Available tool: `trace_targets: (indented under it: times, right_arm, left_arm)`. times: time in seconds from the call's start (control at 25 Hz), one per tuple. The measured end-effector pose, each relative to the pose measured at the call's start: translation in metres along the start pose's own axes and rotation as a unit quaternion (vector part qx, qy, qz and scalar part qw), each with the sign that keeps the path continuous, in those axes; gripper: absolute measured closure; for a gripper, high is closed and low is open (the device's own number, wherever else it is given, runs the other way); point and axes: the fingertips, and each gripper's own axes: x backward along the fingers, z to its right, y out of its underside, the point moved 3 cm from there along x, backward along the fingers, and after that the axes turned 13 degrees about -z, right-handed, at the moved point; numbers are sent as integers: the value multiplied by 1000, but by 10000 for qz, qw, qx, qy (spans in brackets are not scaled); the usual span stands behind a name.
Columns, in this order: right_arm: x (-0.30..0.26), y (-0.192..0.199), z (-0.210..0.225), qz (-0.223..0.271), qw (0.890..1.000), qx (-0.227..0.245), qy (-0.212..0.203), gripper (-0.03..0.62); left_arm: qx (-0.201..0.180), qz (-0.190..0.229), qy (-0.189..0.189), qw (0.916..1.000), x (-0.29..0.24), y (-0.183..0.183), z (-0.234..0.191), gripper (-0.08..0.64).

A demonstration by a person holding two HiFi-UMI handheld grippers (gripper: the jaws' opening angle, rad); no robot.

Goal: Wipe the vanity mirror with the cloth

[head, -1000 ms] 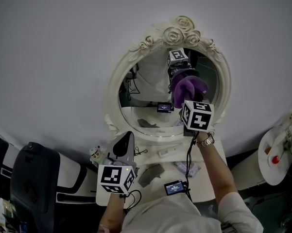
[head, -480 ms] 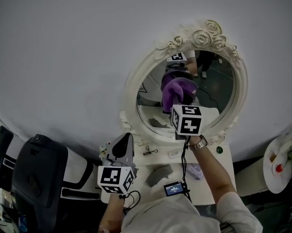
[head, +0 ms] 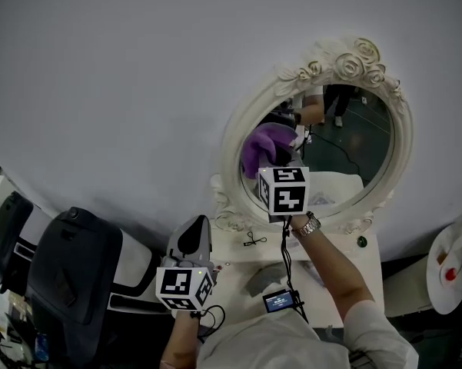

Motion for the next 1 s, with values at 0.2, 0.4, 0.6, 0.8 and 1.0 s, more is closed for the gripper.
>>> trace_targets:
  times: [0.2,0.4,0.6,0.8,1.0]
  right_arm:
    - [-10,-2,-18,23,9998,11,-196,534]
    - [-13,-1,-22,155,9995,87,-263,534]
    - [6,7,-13,337,9974,-137,-616,534]
    - [39,18,18,448,9975,-189,-514,534]
    - [71,45,93,274,9988,-389,75,534]
  left_arm:
    - [37,-36,-146,9999,10,5,-9,560]
    - [28,-112,-174,9998,17,10,-3,560]
    - [-41,-201,39,9998,13,13,27,560]
    - [-86,-200,278,9994,-4,10,61,560]
    - [-151,-240,756,9967,-31,11,113,560]
